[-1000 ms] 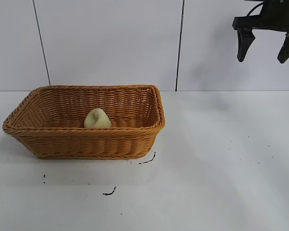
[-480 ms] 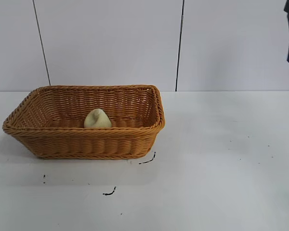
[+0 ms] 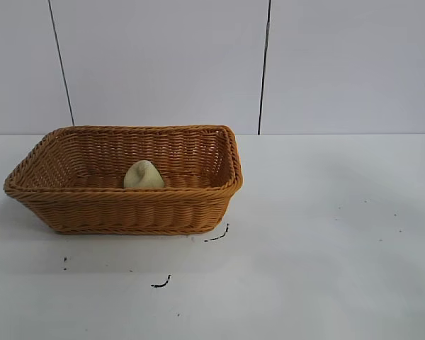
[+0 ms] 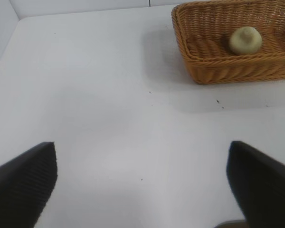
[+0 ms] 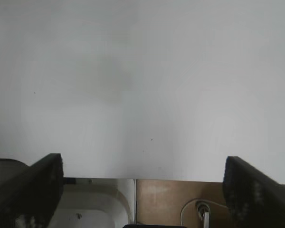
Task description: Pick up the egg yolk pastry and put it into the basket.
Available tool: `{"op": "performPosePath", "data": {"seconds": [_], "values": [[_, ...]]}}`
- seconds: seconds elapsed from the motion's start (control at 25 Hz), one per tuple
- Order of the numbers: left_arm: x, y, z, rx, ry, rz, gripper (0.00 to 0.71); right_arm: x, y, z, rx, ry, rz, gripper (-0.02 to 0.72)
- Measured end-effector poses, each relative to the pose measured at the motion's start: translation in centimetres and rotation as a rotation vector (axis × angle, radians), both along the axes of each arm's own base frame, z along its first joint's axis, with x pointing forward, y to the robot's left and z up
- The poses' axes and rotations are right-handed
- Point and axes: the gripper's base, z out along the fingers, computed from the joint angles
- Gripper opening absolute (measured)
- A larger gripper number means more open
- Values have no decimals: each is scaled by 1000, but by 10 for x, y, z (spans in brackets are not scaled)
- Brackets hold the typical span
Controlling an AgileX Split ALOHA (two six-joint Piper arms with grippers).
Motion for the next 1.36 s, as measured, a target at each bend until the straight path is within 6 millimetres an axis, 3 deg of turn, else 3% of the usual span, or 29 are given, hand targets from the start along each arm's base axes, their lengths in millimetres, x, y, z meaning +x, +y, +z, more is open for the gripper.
{"op": "performPosePath", "data": {"seconds": [0.24,0.6,1.36], "values": [[0,0,0,0,0,0,696,-41,0,12,7,-264,5,655],[0,0,0,0,0,0,696,-74,-1,14,18,-480,-11,655],[0,0,0,0,0,0,696,-77,-1,14,18,-493,-11,655]]}}
